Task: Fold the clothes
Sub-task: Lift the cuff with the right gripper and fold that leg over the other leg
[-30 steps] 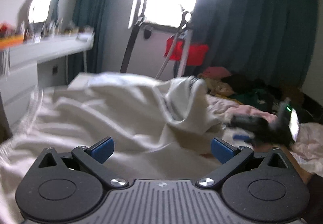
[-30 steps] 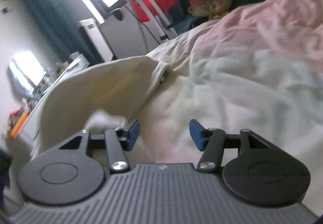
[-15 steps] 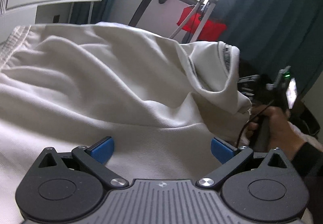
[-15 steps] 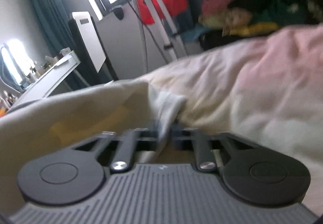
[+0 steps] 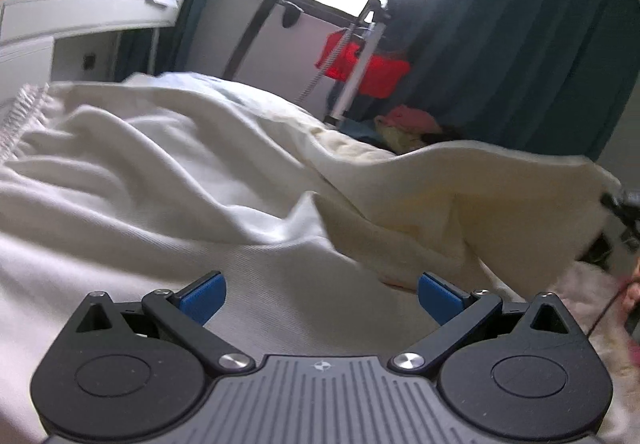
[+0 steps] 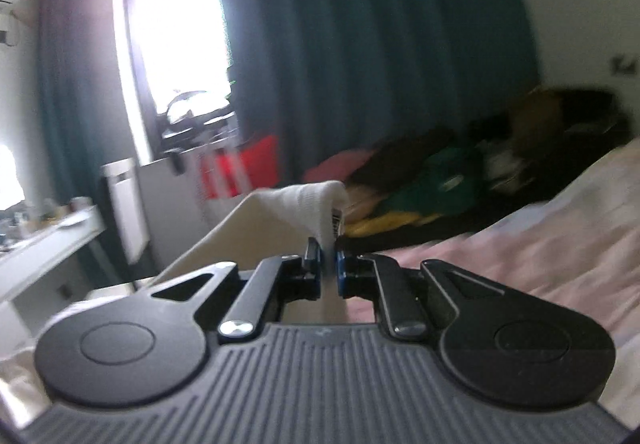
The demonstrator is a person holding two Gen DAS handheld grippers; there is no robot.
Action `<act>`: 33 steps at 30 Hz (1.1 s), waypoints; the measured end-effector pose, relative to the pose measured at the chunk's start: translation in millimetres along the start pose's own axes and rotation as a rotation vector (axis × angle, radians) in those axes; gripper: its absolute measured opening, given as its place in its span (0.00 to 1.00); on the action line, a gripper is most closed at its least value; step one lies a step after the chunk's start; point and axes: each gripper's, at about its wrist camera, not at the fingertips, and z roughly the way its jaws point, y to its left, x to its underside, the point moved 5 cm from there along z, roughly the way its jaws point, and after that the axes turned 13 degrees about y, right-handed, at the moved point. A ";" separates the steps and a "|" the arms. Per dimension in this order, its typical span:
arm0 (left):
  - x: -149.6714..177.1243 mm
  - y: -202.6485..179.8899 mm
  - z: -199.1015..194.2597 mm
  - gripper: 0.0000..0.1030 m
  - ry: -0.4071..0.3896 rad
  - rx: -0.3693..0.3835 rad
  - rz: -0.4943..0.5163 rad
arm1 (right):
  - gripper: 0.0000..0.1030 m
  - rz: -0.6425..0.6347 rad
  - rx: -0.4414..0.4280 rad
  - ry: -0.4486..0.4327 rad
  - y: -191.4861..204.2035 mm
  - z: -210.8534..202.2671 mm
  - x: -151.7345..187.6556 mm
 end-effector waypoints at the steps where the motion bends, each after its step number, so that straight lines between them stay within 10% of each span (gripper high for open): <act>1: 0.7 -1.9 -2.6 1.00 -0.011 0.000 0.002 | 0.10 -0.029 0.041 -0.024 -12.9 -13.0 -6.5; 12: 1.2 -6.7 9.8 1.00 -0.042 -0.085 0.041 | 0.10 -0.062 0.223 -0.063 -85.3 -27.7 -67.3; 19: 0.0 -1.2 51.1 1.00 0.014 -0.151 0.069 | 0.09 -0.085 0.375 0.213 -92.0 137.3 -64.3; 24: -3.9 -9.8 78.8 1.00 0.023 -0.176 0.138 | 0.11 0.045 0.330 0.327 -121.8 211.3 -30.3; 26: -3.3 -13.0 85.5 1.00 0.021 -0.179 0.169 | 0.21 0.129 0.278 0.333 -131.9 218.8 -18.2; 28: -1.3 -15.3 90.7 1.00 0.022 -0.177 0.197 | 0.62 0.227 0.280 0.327 -143.4 215.2 -8.1; 33: -0.2 -18.6 86.9 1.00 0.021 -0.174 0.209 | 0.66 0.369 0.269 0.234 -152.0 154.3 24.2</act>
